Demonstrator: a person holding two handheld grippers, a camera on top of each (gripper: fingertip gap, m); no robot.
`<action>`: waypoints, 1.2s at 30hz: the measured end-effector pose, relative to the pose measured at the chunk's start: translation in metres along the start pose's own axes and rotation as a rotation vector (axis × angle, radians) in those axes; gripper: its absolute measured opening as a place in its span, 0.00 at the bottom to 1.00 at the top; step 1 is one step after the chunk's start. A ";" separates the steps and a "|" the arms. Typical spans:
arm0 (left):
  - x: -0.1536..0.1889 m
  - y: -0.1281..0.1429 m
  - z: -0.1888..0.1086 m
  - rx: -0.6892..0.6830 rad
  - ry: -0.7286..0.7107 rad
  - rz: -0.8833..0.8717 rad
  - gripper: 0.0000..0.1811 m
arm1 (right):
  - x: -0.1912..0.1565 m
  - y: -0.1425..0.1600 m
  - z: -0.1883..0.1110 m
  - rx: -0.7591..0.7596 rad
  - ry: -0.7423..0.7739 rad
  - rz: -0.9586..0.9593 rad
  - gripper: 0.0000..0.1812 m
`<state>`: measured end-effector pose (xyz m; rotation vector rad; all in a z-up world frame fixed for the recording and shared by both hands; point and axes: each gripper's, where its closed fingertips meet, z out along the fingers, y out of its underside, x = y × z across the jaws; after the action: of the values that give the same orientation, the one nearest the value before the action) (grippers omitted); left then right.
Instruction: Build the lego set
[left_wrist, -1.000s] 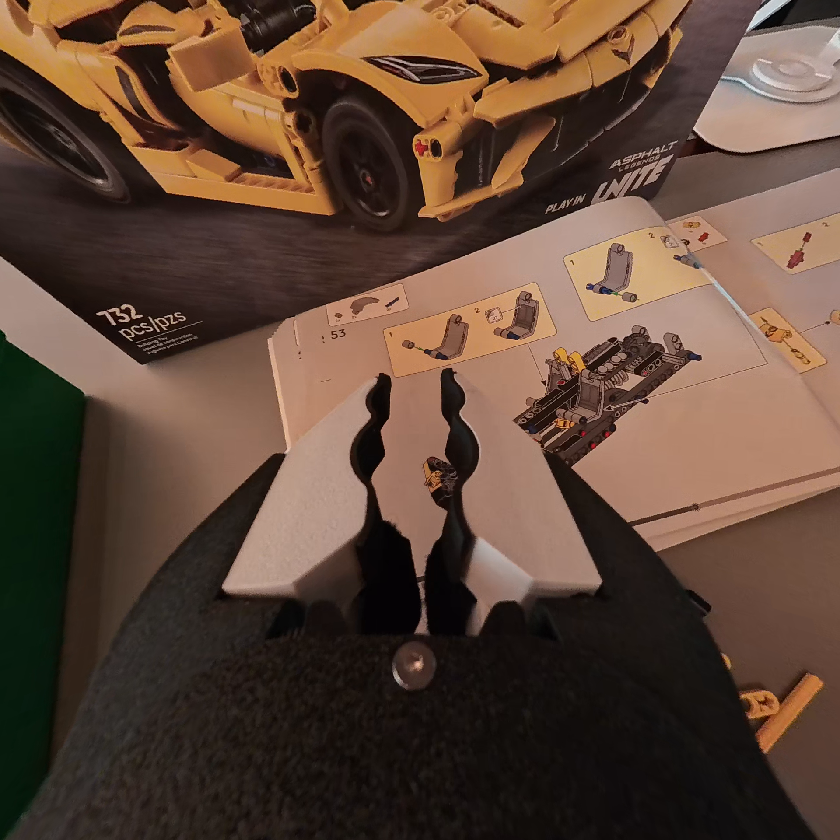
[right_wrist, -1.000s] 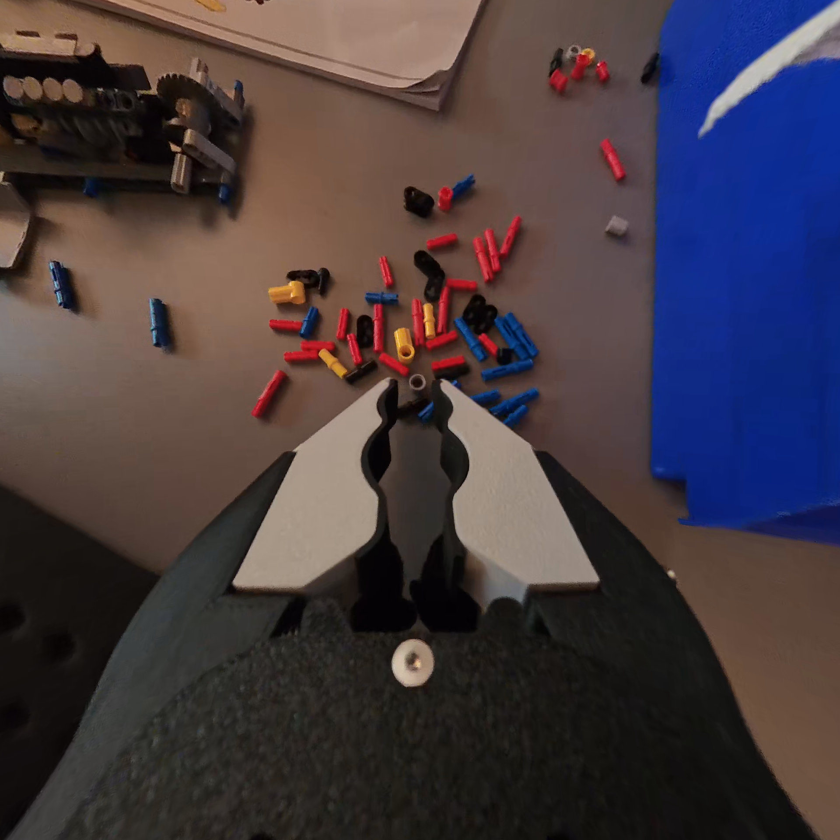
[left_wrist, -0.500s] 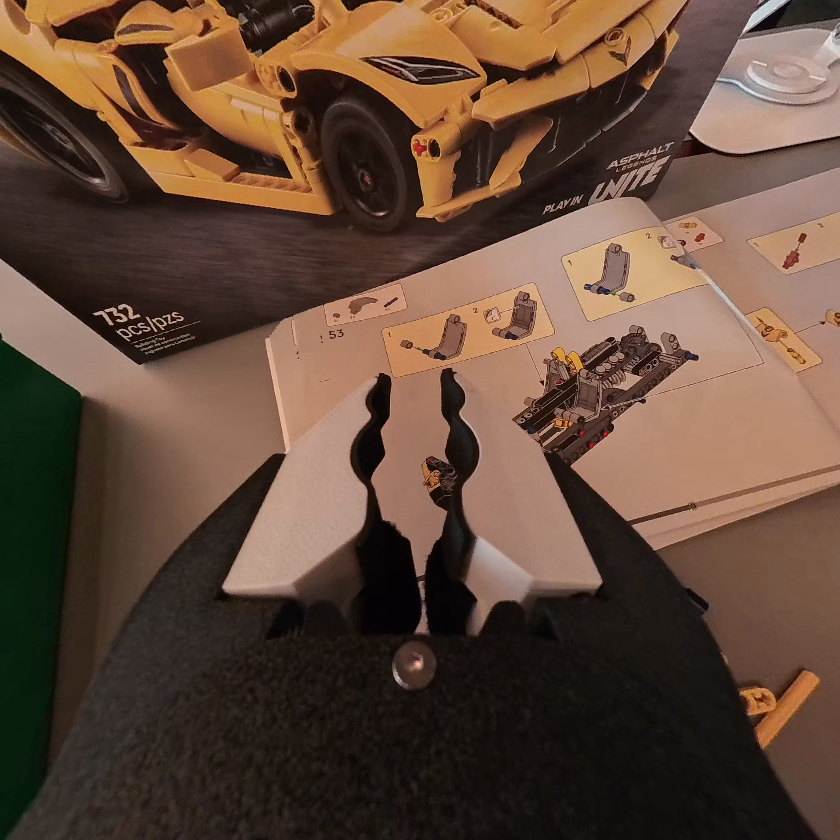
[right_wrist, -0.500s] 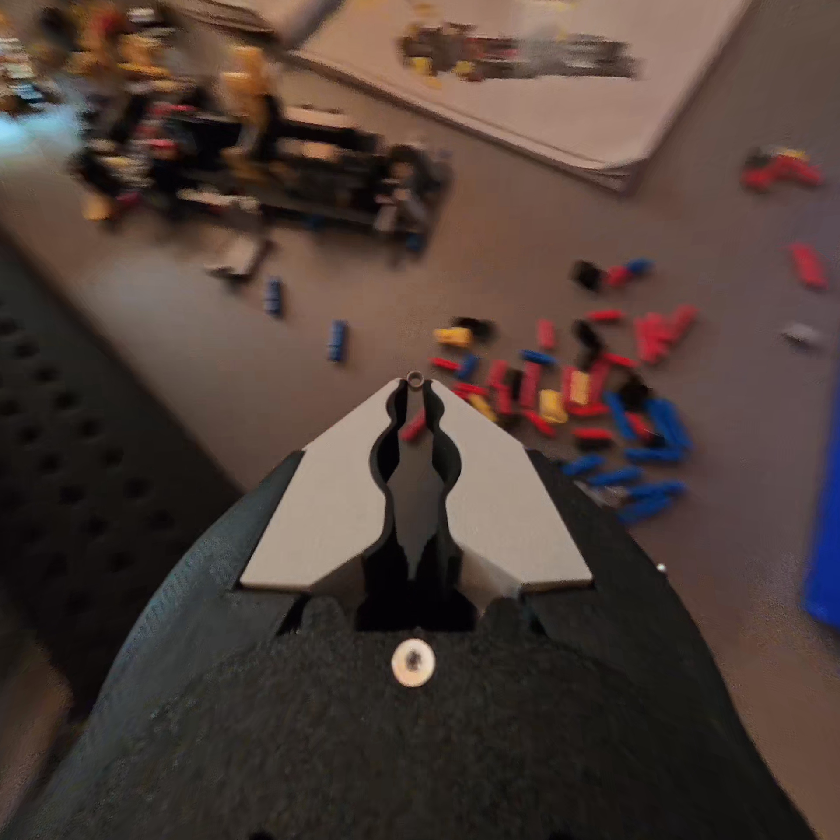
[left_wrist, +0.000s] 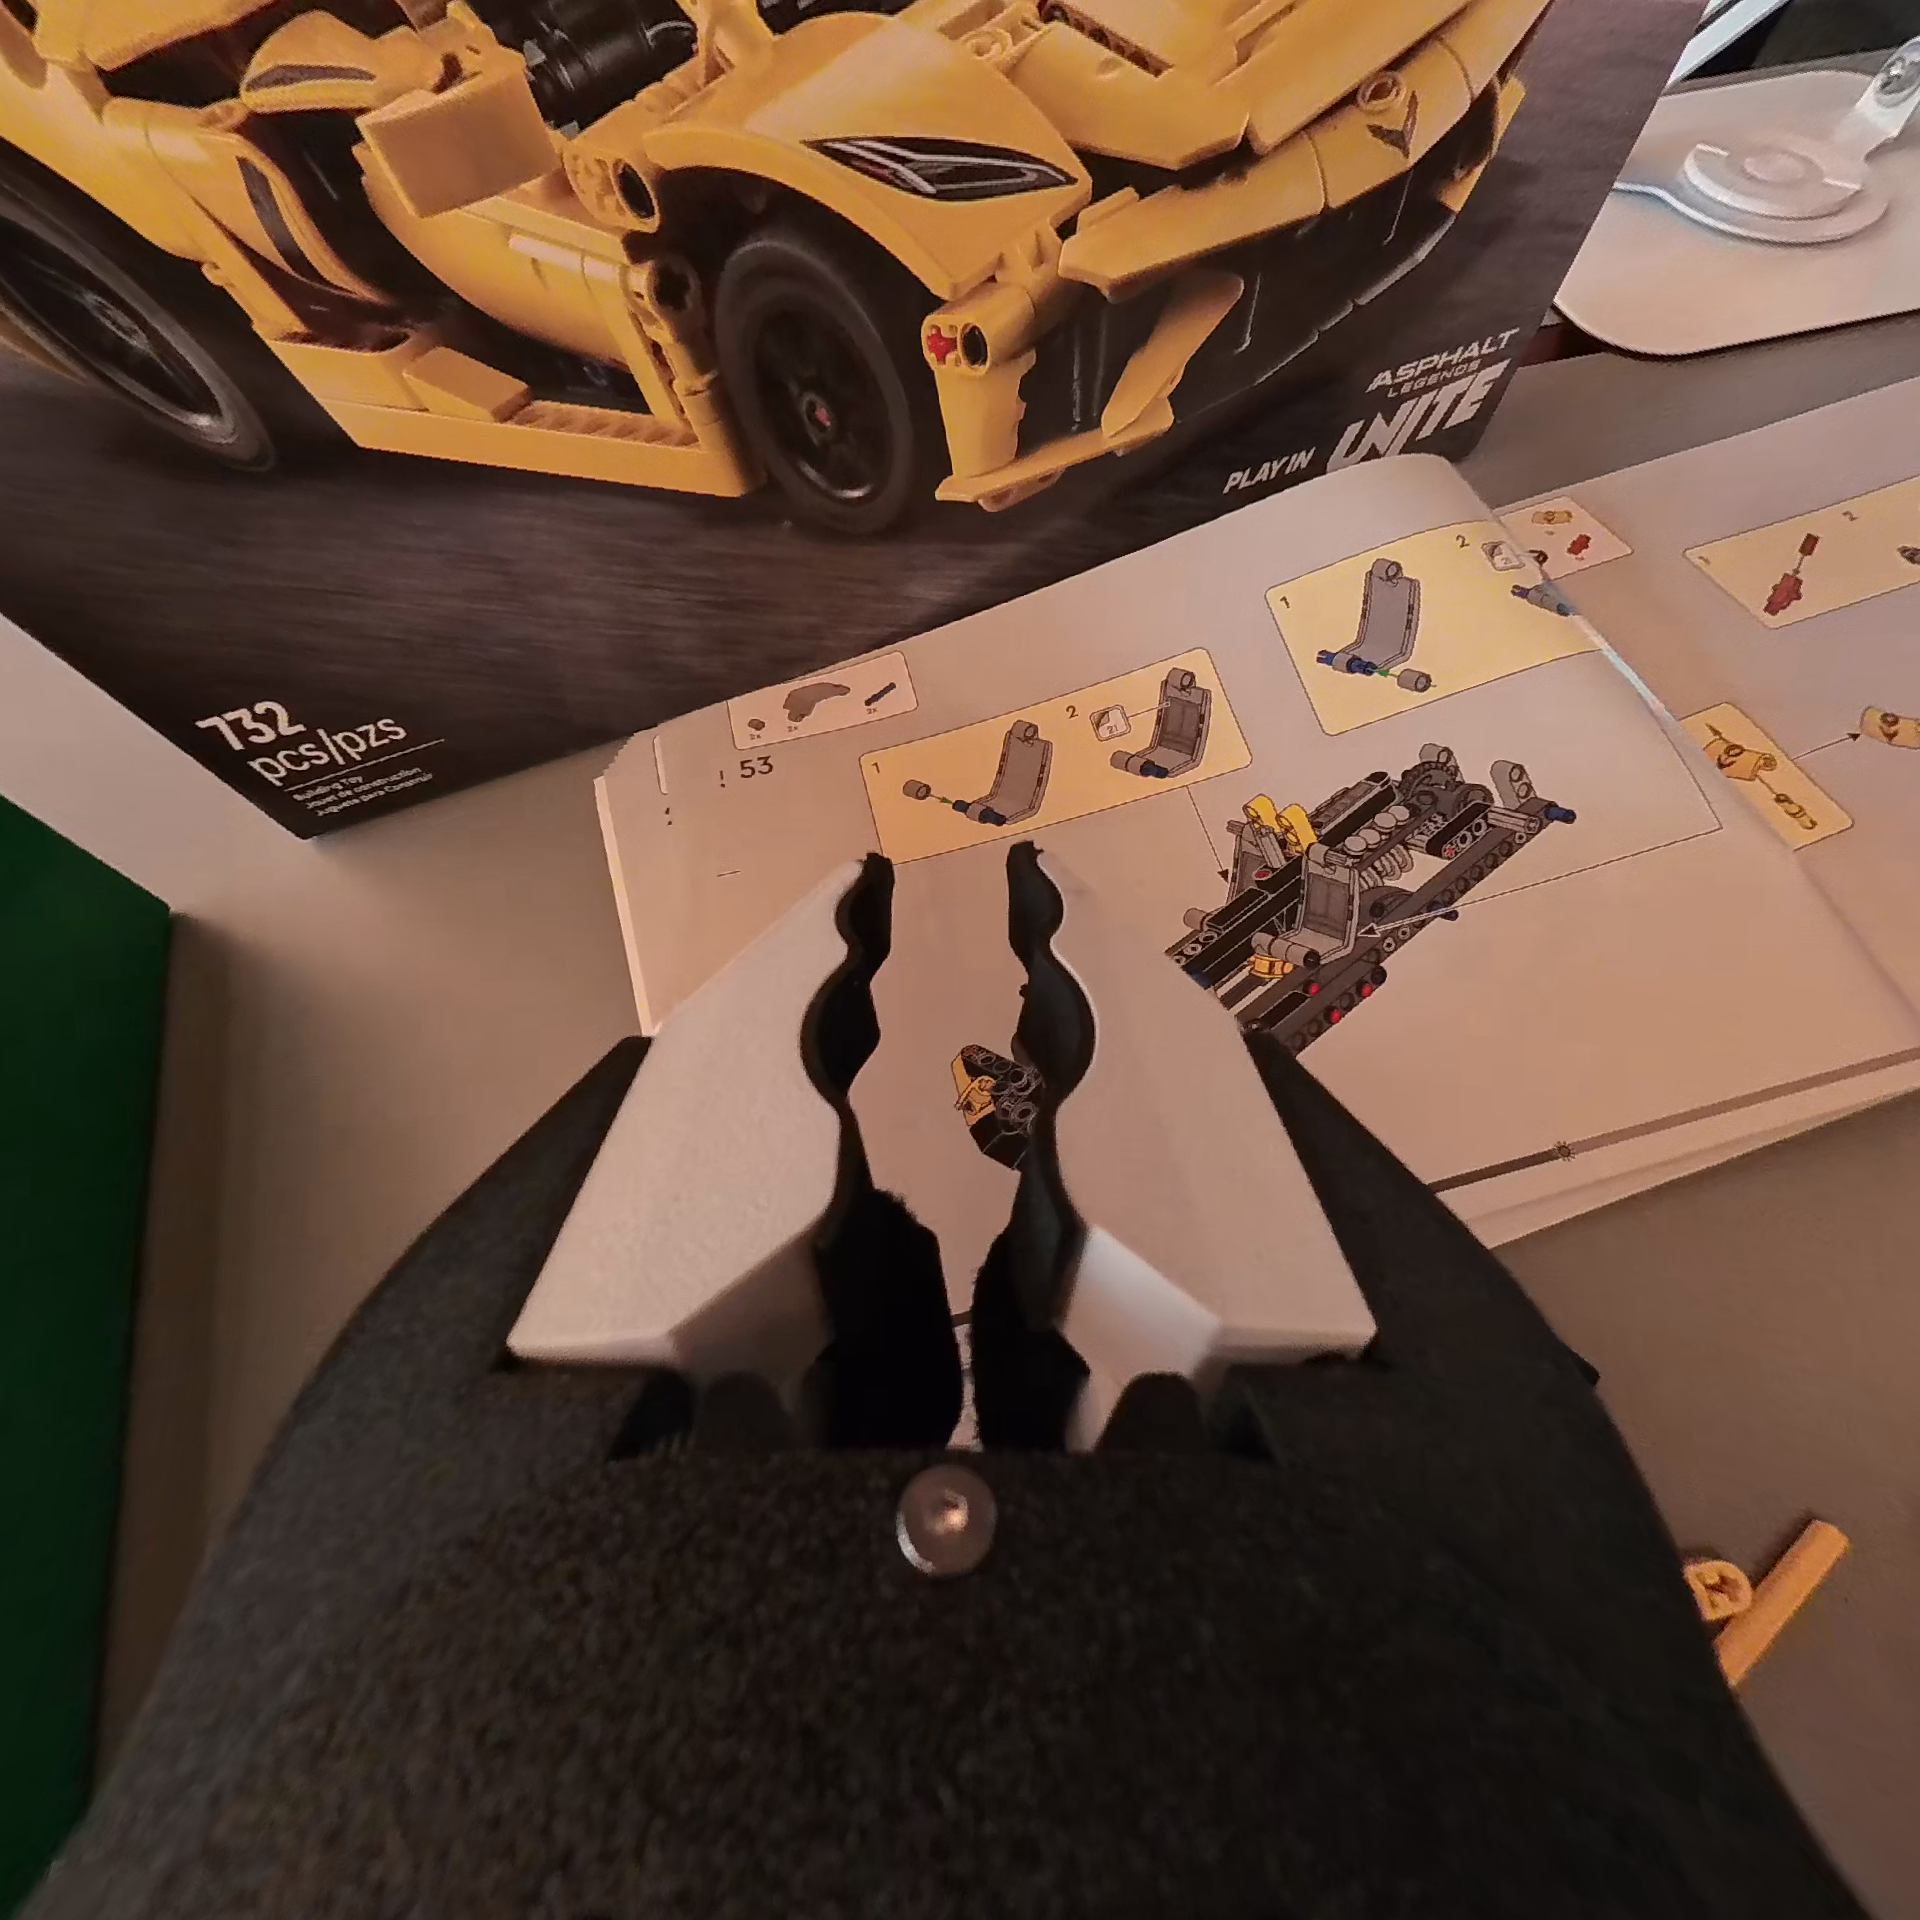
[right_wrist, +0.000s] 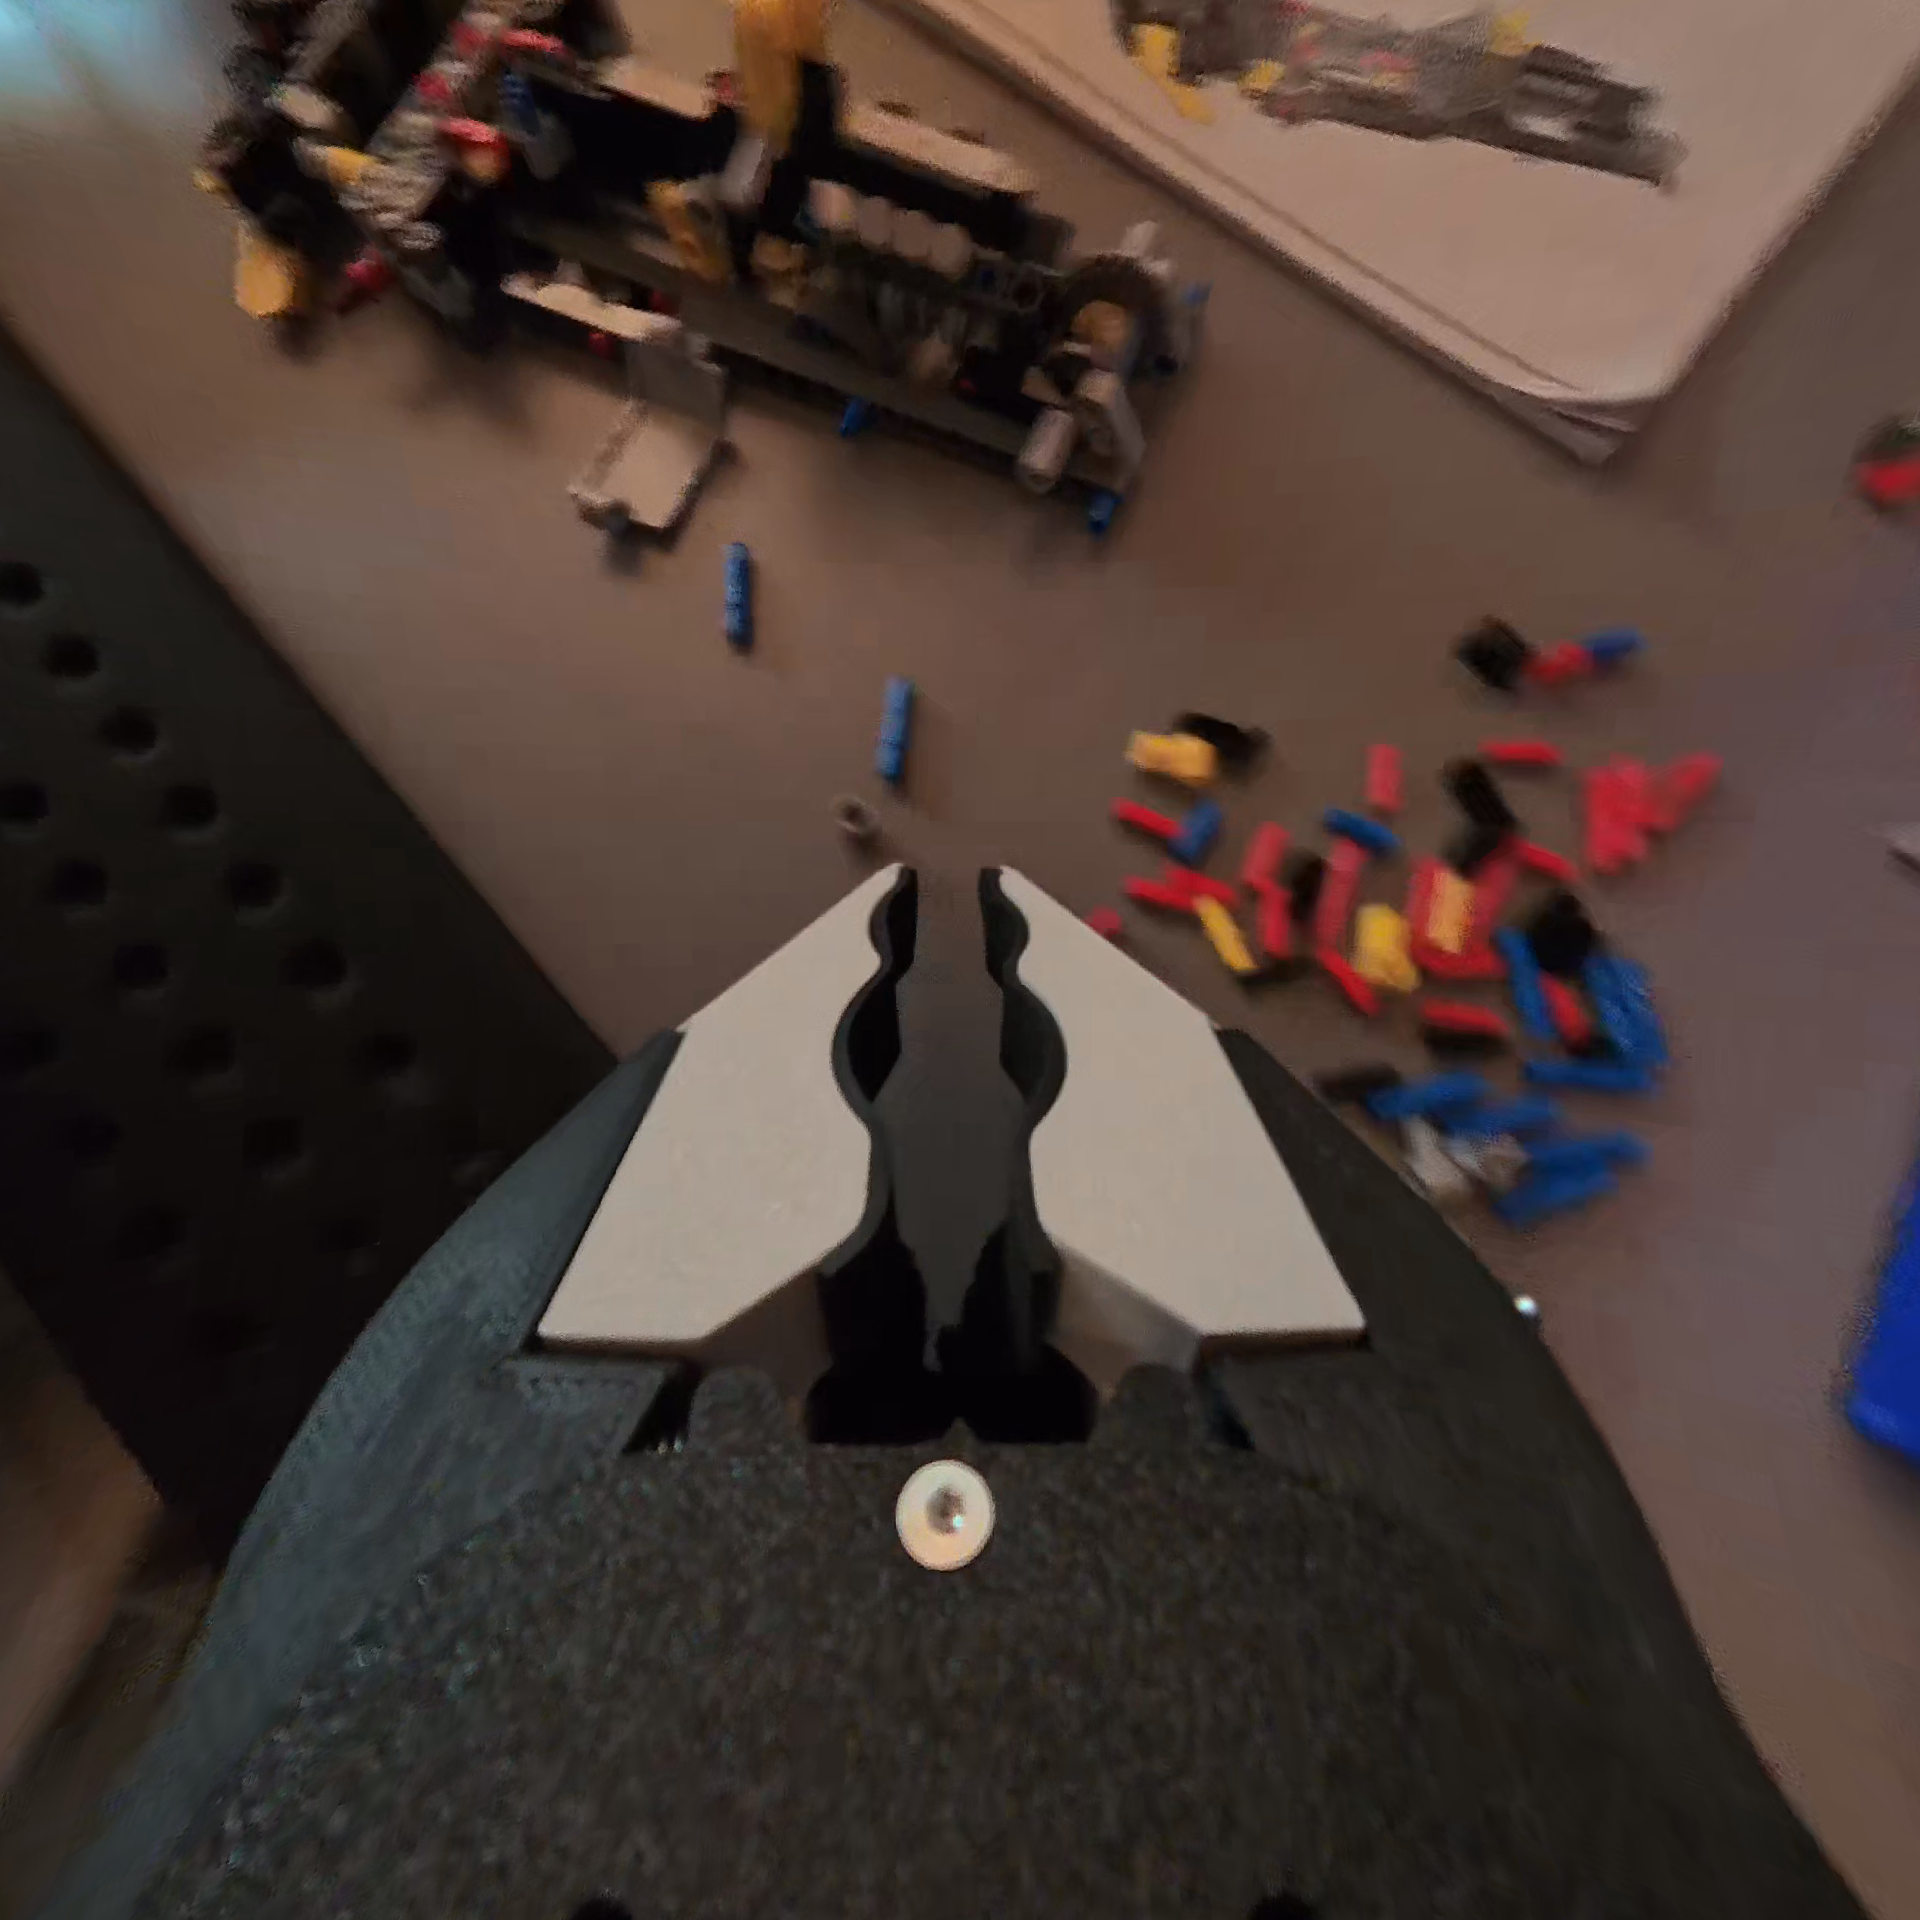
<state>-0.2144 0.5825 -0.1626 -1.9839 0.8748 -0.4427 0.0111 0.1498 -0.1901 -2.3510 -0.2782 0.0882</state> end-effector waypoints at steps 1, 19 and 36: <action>0.000 0.000 0.000 0.000 0.001 -0.001 0.11 | 0.016 0.007 -0.011 0.002 0.061 0.029 0.07; 0.005 0.002 0.003 -0.010 0.012 0.011 0.11 | 0.093 0.061 -0.027 0.004 0.213 0.253 0.08; 0.010 -0.005 -0.001 0.012 0.031 0.013 0.11 | 0.037 0.009 -0.024 0.055 0.127 0.077 0.04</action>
<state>-0.2063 0.5762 -0.1582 -1.9641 0.9025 -0.4716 0.0519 0.1351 -0.1789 -2.3011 -0.1224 -0.0159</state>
